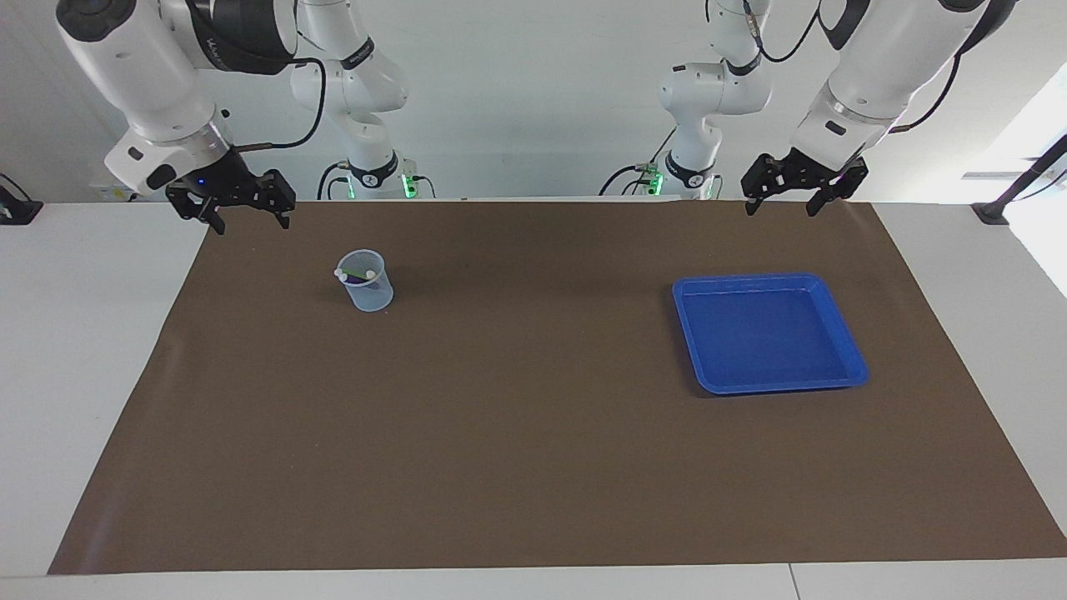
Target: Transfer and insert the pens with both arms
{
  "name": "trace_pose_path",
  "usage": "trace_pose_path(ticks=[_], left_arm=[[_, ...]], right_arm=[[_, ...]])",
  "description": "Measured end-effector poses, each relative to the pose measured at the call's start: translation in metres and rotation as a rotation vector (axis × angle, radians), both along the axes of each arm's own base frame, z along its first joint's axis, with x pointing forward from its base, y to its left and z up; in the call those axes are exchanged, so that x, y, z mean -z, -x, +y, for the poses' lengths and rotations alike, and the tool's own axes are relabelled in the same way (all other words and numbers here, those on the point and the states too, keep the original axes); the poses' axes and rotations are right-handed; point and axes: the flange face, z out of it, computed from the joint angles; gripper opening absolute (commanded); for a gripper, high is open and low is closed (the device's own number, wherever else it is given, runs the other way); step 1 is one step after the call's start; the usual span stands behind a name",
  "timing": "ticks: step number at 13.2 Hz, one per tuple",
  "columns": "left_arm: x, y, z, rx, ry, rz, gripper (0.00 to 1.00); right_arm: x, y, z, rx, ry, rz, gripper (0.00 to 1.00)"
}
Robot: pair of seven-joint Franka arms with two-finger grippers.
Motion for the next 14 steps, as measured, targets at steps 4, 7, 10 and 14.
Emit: trace_pose_path(ticks=[4,7,10,14], left_arm=[[0.000,0.000,-0.001,0.001,0.000,-0.001,1.00],[0.000,0.000,0.000,0.001,0.000,-0.001,1.00],[0.000,0.000,0.000,0.000,0.000,-0.001,1.00],[0.000,0.000,0.001,-0.002,0.000,-0.001,1.00]], right_arm=[[-0.017,0.000,0.009,0.041,0.001,-0.012,1.00],[-0.016,0.001,0.014,0.049,0.003,-0.006,1.00],[-0.016,0.001,0.013,0.050,0.003,-0.005,1.00],[-0.016,0.002,0.013,0.051,0.003,-0.004,1.00]])
